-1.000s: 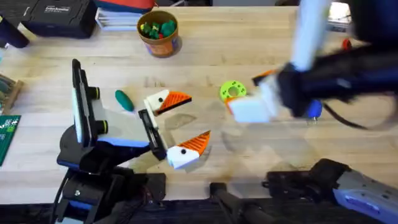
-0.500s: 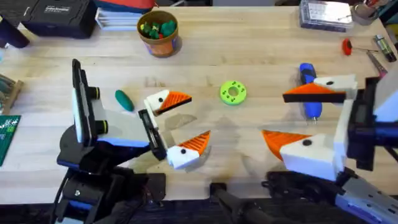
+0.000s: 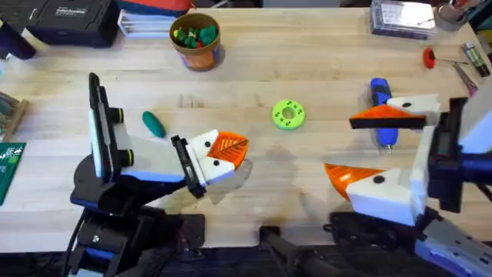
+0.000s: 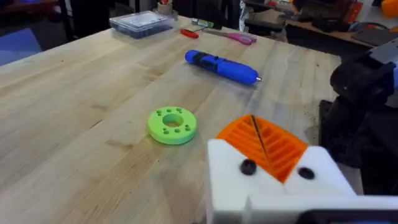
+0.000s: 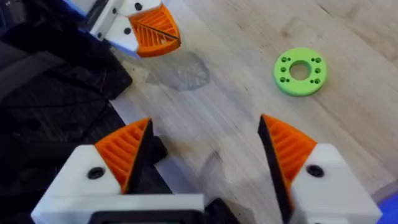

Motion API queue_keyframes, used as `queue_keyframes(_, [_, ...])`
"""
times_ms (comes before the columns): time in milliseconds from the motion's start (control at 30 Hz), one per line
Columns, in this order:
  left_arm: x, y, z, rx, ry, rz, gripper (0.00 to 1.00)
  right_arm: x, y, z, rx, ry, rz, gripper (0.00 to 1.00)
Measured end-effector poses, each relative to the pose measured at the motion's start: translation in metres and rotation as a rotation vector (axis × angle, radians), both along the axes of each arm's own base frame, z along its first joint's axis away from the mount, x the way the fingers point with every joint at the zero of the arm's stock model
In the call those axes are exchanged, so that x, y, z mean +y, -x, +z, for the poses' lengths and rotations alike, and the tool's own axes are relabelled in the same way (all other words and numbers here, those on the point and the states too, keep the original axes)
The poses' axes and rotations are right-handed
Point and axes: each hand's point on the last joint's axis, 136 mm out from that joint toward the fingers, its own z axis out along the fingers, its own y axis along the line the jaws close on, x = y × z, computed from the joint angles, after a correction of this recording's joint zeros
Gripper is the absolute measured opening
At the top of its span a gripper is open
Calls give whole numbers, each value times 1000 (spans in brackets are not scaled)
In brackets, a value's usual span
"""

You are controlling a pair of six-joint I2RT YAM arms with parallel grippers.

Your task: Pick up the gripper from the table and insert it into the empty holder that is missing its gripper. Then pick up a screw, insert it into the mounting hole, and use the screwdriver to tighten it. Finally, clean up the table by picking up the vegetable and placing it into the bucket.

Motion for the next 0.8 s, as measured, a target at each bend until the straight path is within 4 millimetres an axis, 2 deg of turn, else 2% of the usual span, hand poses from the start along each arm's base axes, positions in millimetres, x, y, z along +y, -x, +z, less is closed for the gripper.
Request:
queue_keyframes(200, [0,0,0,0,0,0,13,-2,-2,-1,-7,11,-14,993])
queue_keyframes(367, [0,0,0,0,0,0,13,-14,-19,-7,-20,74,-120,993])
queue_keyframes(500, [0,0,0,0,0,0,13,-28,-44,-21,5,173,-236,993])
queue_keyframes(633, [0,0,0,0,0,0,13,-45,-79,-41,70,262,-373,993])
queue_keyframes(800, [0,0,0,0,0,0,13,-85,-127,-56,105,309,-577,994])
